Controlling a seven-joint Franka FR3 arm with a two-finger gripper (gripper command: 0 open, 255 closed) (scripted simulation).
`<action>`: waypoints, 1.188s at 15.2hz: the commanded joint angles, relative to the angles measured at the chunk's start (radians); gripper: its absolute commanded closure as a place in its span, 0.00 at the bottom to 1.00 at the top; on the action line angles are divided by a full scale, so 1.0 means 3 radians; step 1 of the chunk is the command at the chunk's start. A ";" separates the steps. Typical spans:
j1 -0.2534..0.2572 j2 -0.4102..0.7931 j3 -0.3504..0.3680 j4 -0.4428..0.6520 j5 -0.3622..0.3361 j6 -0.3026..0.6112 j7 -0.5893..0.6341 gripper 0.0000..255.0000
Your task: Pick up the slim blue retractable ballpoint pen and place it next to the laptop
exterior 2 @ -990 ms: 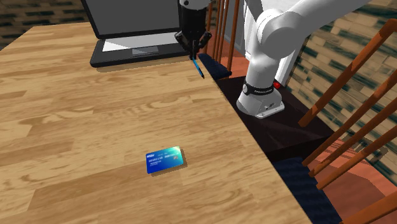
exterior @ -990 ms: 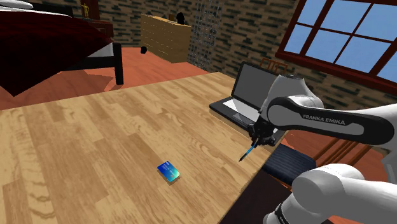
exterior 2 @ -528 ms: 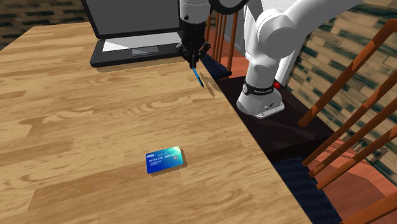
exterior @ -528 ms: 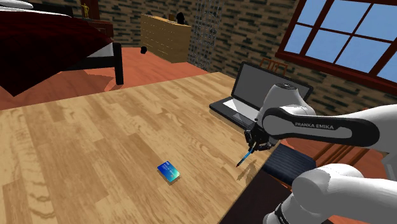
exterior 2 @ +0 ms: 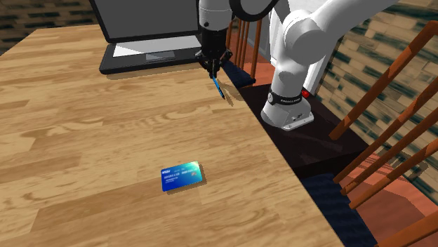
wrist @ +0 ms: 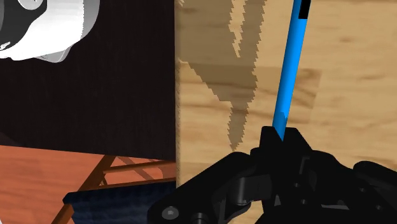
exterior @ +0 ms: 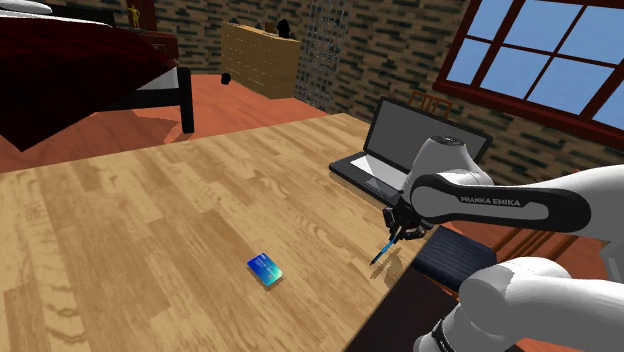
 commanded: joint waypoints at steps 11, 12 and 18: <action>0.0008 -0.0278 -0.0046 0.0311 -0.0032 -0.0587 -0.0004 0.00; 0.0008 -0.0278 -0.0047 0.0311 -0.0032 -0.0588 -0.0003 0.00; 0.0009 -0.0278 -0.0047 0.0311 -0.0032 -0.0587 -0.0003 0.00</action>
